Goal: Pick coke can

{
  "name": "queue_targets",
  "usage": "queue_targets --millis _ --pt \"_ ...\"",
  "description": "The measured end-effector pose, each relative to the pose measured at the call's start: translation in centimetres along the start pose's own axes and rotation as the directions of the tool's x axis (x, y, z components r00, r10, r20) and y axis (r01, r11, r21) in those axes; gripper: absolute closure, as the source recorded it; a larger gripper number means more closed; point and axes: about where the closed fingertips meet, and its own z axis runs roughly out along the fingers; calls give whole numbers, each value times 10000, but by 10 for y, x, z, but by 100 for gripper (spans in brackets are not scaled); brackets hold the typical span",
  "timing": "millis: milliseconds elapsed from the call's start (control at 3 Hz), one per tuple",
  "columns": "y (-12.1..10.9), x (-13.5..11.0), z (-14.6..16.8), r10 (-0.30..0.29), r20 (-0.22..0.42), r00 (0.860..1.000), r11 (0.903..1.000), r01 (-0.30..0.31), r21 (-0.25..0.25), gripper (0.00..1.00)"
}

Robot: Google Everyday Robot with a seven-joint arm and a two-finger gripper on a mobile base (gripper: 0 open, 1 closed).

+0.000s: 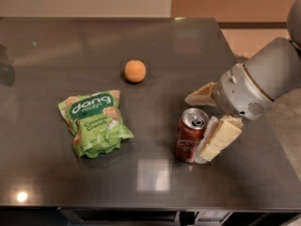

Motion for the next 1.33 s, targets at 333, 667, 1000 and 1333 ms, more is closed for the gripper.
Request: queue_targets --millis 333,667,1000,1333 --pt "1 -5 0 -83 208 9997 10000 83 -18 41" --pt "2 -12 -5 -223 378 9990 9997 221 42 64" --pt "-3 -21 -17 -181 480 9987 9998 176 107 87" --pt "-14 -30 -33 -63 309 9995 9997 55 252 100"
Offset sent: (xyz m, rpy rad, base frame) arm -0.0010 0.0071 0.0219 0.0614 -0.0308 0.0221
